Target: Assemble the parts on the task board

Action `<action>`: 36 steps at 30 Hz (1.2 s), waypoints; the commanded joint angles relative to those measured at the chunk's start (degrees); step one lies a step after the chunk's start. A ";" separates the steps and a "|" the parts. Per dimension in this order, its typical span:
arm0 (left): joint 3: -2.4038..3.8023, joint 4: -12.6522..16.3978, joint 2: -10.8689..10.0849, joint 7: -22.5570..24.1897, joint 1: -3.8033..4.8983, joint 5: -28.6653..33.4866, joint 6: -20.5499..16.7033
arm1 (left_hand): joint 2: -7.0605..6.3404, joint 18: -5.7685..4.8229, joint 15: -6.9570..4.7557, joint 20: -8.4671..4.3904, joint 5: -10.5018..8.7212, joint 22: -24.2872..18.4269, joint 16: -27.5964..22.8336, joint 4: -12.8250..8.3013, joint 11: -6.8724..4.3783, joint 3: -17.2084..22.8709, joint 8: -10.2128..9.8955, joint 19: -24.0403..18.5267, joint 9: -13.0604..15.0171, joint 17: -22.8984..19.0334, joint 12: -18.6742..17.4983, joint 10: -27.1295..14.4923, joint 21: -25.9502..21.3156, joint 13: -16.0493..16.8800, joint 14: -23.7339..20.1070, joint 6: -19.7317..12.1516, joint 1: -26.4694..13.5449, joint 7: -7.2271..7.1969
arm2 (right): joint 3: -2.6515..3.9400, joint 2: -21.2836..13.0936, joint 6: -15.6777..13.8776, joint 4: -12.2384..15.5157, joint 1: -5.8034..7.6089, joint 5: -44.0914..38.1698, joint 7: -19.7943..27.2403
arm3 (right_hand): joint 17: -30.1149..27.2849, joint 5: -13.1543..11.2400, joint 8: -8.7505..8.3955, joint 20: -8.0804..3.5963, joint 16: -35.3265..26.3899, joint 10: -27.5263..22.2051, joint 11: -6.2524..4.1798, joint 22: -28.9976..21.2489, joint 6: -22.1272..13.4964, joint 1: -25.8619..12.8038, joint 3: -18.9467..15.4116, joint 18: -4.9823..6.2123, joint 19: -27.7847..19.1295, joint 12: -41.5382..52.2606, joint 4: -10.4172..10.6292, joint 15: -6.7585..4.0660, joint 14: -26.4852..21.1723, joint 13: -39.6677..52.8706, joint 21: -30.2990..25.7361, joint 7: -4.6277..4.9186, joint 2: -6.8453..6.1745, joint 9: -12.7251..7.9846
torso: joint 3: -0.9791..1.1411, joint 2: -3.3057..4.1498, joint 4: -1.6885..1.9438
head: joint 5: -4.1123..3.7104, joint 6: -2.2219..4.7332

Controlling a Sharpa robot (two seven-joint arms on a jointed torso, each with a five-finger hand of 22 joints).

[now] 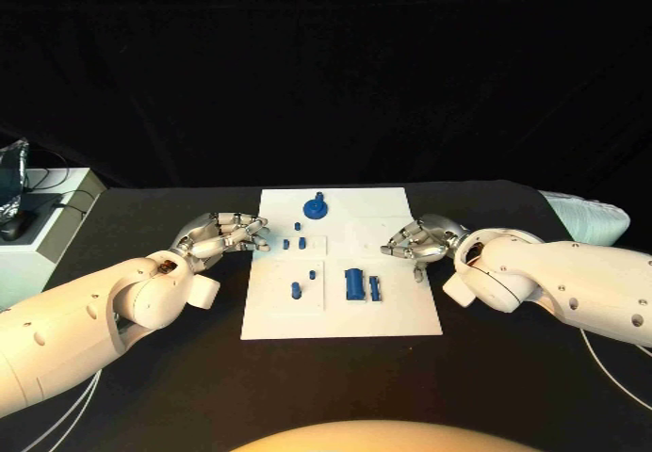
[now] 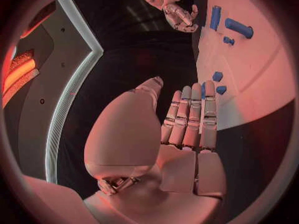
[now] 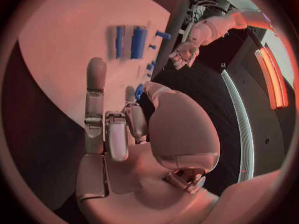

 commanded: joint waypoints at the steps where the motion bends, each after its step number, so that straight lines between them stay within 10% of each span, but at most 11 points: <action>1: 0.08 -0.46 0.35 2.66 0.03 2.25 -1.54 | 0.16 0.59 0.01 -0.01 -0.25 -0.06 -0.34 0.12 -0.33 -0.38 0.14 0.58 -0.01 0.09 0.22 0.47 -0.28 0.11 0.24 0.00 0.52 -0.09 | 0.21 1.08 -4.38 -3.81 0.10 14.58 19.49 | 5.37 -0.16 -0.85 0.66 -3.33 -3.70 0.58 -2.94 -1.46 1.46 0.21 0.47 0.82 -6.05 -0.36 0.76 3.00 1.32 -3.58 0.63 0.16 -0.71 | 0.15 -0.90 -0.23 | 0.05 1.69; 11: 0.40 -2.62 2.09 5.06 0.45 5.50 -7.46 | 0.67 0.56 0.50 0.36 -0.14 -2.12 -11.42 0.40 -0.15 0.11 0.36 0.38 -0.25 -1.35 -3.50 1.23 -3.36 -0.36 1.73 -0.14 1.00 -0.21 | 1.05 7.94 -6.63 -19.13 -0.44 26.16 31.99 | -21.56 -1.00 -3.02 2.94 -25.14 -20.48 2.60 -13.46 -3.81 5.25 4.46 0.64 -3.46 -36.08 -1.69 2.78 -8.72 -22.26 -13.46 2.78 0.53 -4.05 | 0.63 -2.98 -1.20 | 0.52 6.77; 15: 0.50 -3.99 3.30 6.44 0.71 6.82 -10.03 | 0.82 0.46 1.65 1.42 -0.13 -4.48 -17.88 0.24 0.74 0.24 -0.48 -1.47 -0.79 -2.19 -6.69 0.22 -6.68 -0.41 0.88 -1.48 1.12 -0.59 | 1.49 10.17 -6.77 -22.76 -0.94 28.26 34.36 | -32.64 -2.04 -4.07 4.62 -35.83 -21.58 4.04 -18.80 -3.76 5.36 7.04 0.70 -8.19 -46.43 -1.80 4.34 -15.73 -34.30 -14.76 3.87 -0.07 -6.79 | 0.85 -3.45 -1.36 | 0.94 7.76; 18: 0.59 -5.26 4.49 7.74 0.86 7.43 -11.97 | 1.27 0.30 3.23 2.89 -0.11 -7.66 -23.68 0.14 2.33 -0.22 -2.10 -4.64 -1.45 -3.59 -9.62 -1.24 -10.94 -0.47 -1.07 -2.64 1.02 -1.86 | 1.85 11.77 -6.31 -25.14 -1.48 29.58 35.90 | -42.04 -2.83 -6.36 8.55 -48.31 -22.68 6.60 -27.12 -4.45 5.06 9.24 0.75 -21.53 -57.33 -2.18 7.59 -24.96 -47.96 -14.64 5.75 -0.58 -9.94 | 1.00 -3.79 -1.45 | 1.09 8.39; 25: 0.79 -7.91 6.87 9.79 1.02 7.86 -14.75 | 2.00 -0.83 4.14 3.18 -0.02 -12.04 -29.97 -0.01 2.49 -1.40 -4.69 -7.83 -2.19 -6.17 -12.08 -5.18 -12.68 -0.54 -3.40 -3.33 0.98 -2.44 | 2.13 13.46 -5.15 -27.07 -2.18 30.57 37.59 | -52.30 -2.82 -9.20 11.77 -64.17 -22.05 8.43 -33.89 -4.81 4.07 9.31 0.86 -29.44 -62.77 -3.60 10.53 -28.85 -59.88 -14.48 7.01 0.00 -13.81 | 1.37 -4.11 -1.35 | 1.58 8.92; 26: 0.69 -7.42 6.48 6.32 0.90 6.25 -11.35 | 9.56 -9.71 -6.88 -13.41 -14.21 -24.04 -40.99 -15.96 -9.43 -13.67 -16.06 -51.08 -8.73 -14.76 -15.51 -57.14 -16.24 -4.08 -46.98 -48.73 -24.38 -12.18 | 2.08 13.21 -6.02 -26.94 -2.05 28.17 33.69 | -74.91 -14.63 -14.25 -2.09 -87.34 -39.84 -0.72 -41.99 -55.17 -17.33 -20.65 -9.74 -84.01 -71.78 -15.63 3.65 -84.02 -74.93 -18.21 -5.39 9.89 -45.94 | 1.08 -3.92 -1.35 | 1.37 8.52; 27: 0.58 -7.29 6.47 6.37 0.98 6.32 -11.57 | 9.56 -9.71 -6.88 -13.41 -14.21 -24.04 -40.99 -15.96 -9.43 -13.67 -16.06 -51.08 -8.73 -14.76 -15.51 -57.14 -16.24 -4.08 -46.98 -48.73 -26.53 -12.18 | 2.13 13.16 -6.16 -26.71 -2.10 28.27 33.72 | -74.91 -14.63 -14.25 -2.09 -87.34 -81.15 -0.72 -41.99 -55.17 -19.59 -20.65 -9.74 -84.01 -71.78 -15.63 3.65 -84.02 -74.93 -18.21 -5.39 9.89 -45.94 | 1.06 -4.04 -1.38 | 1.37 8.62; 32: -0.69 -5.70 6.41 6.92 1.92 7.08 -14.15 | 9.56 -9.71 -6.88 -13.41 -14.21 -24.04 -40.99 -15.96 -9.43 -13.67 -16.06 -51.08 -8.73 -14.76 -15.51 -57.14 -16.24 -4.08 -46.98 -48.73 -36.28 -12.18 | 2.80 12.54 -7.76 -24.13 -2.65 29.39 34.09 | -74.91 -14.63 -14.25 -2.09 -87.34 -81.15 -0.72 -41.99 -55.17 -28.05 -20.65 -9.74 -84.01 -71.78 -15.63 3.65 -84.02 -74.93 -18.21 -5.39 9.89 -45.94 | 0.84 -5.33 -1.72 | 1.44 9.75; 33: -1.11 -5.17 6.39 7.10 2.23 7.33 -15.01 | 9.56 -9.71 -6.88 -13.41 -14.21 -24.04 -40.99 -15.96 -9.43 -13.67 -16.06 -51.08 -8.73 -14.76 -15.51 -57.14 -16.24 -4.08 -46.98 -48.73 -38.12 -12.18 | 3.02 12.33 -8.29 -23.27 -2.83 29.77 34.21 | -74.91 -14.63 -14.25 -2.09 -87.34 -81.15 -0.72 -41.99 -55.17 -68.71 -20.65 -9.74 -84.01 -71.78 -15.63 3.65 -84.02 -74.93 -18.21 -5.39 9.89 -45.94 | 0.77 -5.68 -1.82 | 1.46 10.06; 35: -2.43 -3.52 6.32 7.66 3.20 8.12 -17.69 | 9.56 -9.71 -6.88 -13.41 -14.21 -24.04 -40.99 -15.96 -9.43 -13.67 -16.06 -51.08 -8.73 -14.76 -15.51 -57.14 -16.24 -4.08 -46.98 -48.73 -42.55 -12.18 | 3.72 11.69 -9.95 -20.60 -3.40 30.93 34.59 | -74.91 -14.63 -14.25 -2.09 -87.34 -81.15 -0.72 -41.99 -55.17 -68.71 -20.65 -9.74 -84.01 -71.78 -15.63 3.65 -84.02 -74.93 -18.21 -5.39 9.89 -45.94 | 0.66 -6.33 -1.99 | 1.50 10.62; 36: -3.06 -2.73 6.29 7.94 3.66 8.50 -18.98 | 9.56 -9.71 -6.88 -13.41 -14.21 -24.04 -40.99 -15.96 -9.43 -13.67 -16.06 -51.08 -8.73 -14.76 -15.51 -57.14 -16.24 -4.08 -46.98 -48.73 -83.48 -12.18 | 4.05 11.38 -10.75 -19.30 -3.67 31.49 34.78 | -74.91 -14.63 -14.25 -2.09 -87.34 -81.15 -0.72 -41.99 -55.17 -68.71 -20.65 -9.74 -84.01 -71.78 -15.63 3.65 -84.02 -74.93 -18.21 -5.39 9.89 -45.94 | 0.63 -6.49 -2.03 | 1.51 10.76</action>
